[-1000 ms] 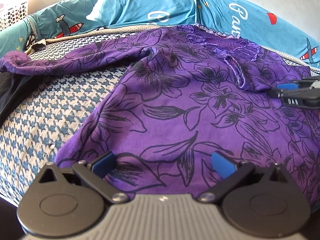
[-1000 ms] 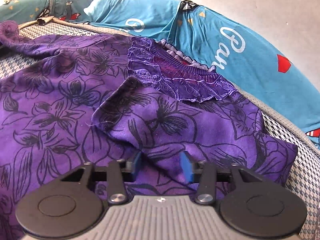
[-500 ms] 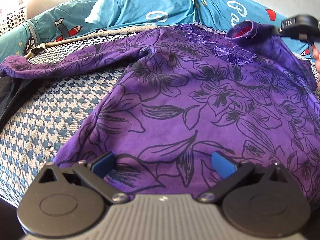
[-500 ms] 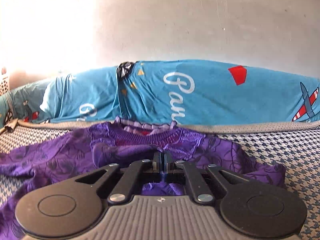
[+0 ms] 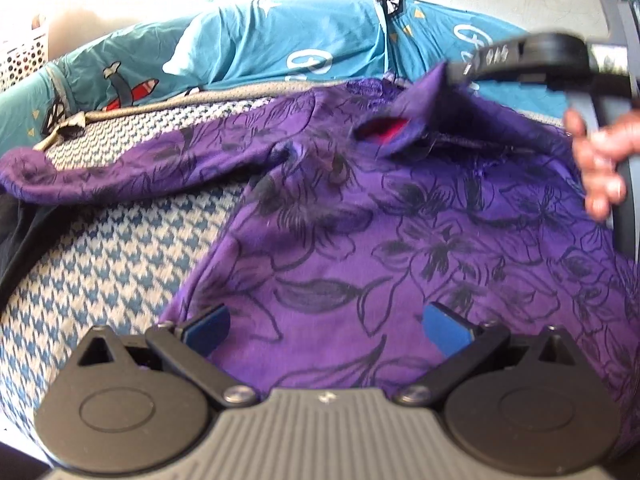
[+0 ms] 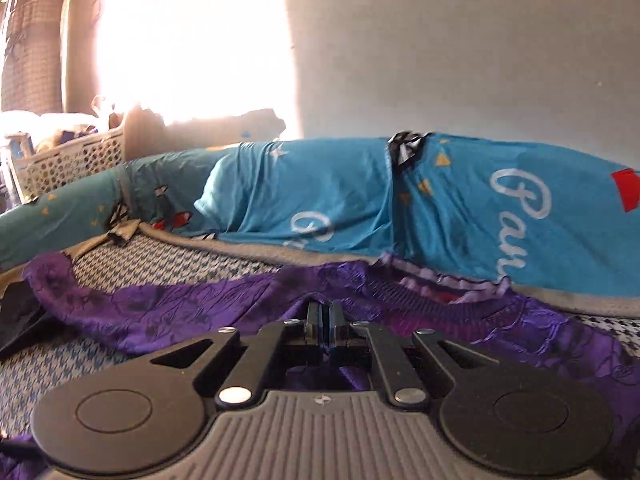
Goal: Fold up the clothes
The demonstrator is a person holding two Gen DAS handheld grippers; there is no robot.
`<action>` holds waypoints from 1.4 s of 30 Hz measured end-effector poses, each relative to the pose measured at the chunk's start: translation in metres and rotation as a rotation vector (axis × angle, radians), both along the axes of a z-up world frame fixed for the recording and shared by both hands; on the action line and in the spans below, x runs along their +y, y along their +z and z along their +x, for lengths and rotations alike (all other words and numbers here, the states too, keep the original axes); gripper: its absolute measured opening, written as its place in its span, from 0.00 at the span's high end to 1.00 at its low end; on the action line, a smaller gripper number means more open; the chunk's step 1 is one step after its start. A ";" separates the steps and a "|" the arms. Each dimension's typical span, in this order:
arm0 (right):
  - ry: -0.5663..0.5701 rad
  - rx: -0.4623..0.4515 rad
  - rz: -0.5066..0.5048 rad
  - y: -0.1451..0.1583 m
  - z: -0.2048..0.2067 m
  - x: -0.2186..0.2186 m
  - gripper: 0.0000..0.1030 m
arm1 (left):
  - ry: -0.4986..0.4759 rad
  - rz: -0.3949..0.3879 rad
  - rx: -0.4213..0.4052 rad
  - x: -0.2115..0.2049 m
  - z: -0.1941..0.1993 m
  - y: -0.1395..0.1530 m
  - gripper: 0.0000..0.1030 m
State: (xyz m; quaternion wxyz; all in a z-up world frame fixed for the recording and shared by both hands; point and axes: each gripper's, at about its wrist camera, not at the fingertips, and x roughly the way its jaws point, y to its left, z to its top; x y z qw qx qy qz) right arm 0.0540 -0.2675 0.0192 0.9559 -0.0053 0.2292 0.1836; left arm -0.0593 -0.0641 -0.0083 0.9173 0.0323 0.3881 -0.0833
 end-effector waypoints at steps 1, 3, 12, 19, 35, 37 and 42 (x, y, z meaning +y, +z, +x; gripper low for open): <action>0.034 0.036 -0.007 -0.004 0.000 0.004 0.94 | -0.008 0.007 -0.010 -0.002 0.005 0.004 0.00; 0.056 0.080 -0.016 -0.008 -0.001 0.006 0.90 | -0.020 0.024 -0.031 -0.004 0.015 0.011 0.00; -0.073 0.012 0.060 0.021 -0.021 -0.048 0.71 | -0.056 0.032 -0.080 -0.017 0.064 0.029 0.00; -0.246 0.034 -0.005 0.016 -0.034 -0.099 0.71 | -0.078 0.006 -0.079 -0.033 0.098 0.032 0.00; -0.306 0.249 -0.224 -0.015 -0.066 -0.166 0.70 | -0.127 0.076 -0.057 -0.066 0.120 0.010 0.00; -0.290 0.275 -0.227 -0.022 -0.064 -0.164 0.70 | -0.122 0.081 -0.060 -0.068 0.122 0.009 0.00; -0.293 0.298 -0.220 -0.037 -0.050 -0.158 0.67 | -0.110 0.092 -0.066 -0.073 0.128 0.007 0.00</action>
